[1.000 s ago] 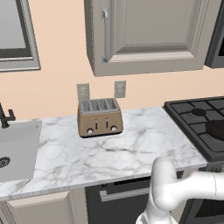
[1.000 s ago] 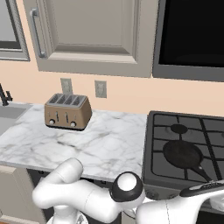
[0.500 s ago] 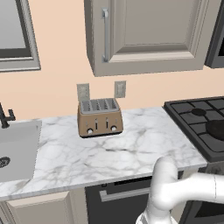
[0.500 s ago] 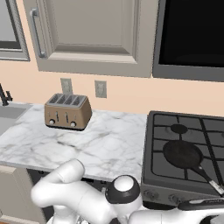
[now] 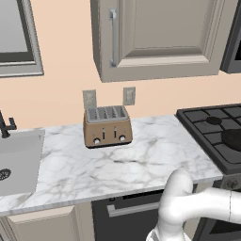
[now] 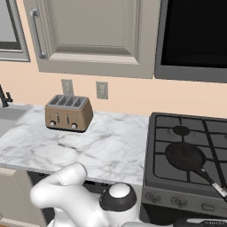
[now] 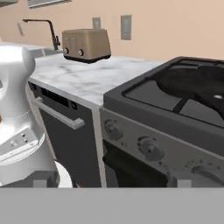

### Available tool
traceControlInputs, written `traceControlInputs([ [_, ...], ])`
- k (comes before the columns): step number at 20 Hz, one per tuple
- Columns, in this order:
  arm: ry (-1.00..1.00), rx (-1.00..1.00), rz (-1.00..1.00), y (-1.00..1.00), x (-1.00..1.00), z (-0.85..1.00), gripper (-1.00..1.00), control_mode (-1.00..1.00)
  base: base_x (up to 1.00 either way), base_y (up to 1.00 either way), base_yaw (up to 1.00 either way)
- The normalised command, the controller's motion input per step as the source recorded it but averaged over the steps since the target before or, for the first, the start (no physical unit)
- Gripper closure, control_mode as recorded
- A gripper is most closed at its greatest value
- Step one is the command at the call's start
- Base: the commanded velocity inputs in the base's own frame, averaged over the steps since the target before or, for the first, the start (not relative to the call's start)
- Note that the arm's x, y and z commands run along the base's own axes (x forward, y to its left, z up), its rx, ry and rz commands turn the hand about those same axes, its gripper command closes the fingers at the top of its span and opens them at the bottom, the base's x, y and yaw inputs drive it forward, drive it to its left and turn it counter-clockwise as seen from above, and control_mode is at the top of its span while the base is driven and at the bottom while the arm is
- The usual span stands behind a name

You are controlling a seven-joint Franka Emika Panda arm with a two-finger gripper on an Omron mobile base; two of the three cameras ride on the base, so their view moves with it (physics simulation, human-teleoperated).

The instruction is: Pick the pan from the cabinet and place it on the stove. Then turn on the stove burner for the pan.

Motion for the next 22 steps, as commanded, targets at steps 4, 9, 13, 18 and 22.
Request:
traceControlInputs([
  [4, 0.00, 0.00, 0.00, 0.89, -0.04, 0.01, -1.00, -1.00, 0.00, 0.00, 0.00],
  [9, -0.02, 0.00, 0.00, 0.75, 0.00, 0.00, -1.00, -1.00, 0.00, 0.00, 0.00],
  [13, -0.07, 0.00, -0.06, 0.40, 0.00, 0.01, -1.00, -1.00, 0.00, 0.00, 0.00],
  [18, -0.15, 0.02, -0.11, 0.51, 0.00, 0.00, -1.00, -1.00, 0.00, 0.00, 0.00],
  [22, -0.19, 0.12, -0.16, 0.59, -0.02, -0.06, -1.00, -1.00, 0.00, 0.00, 0.00],
])
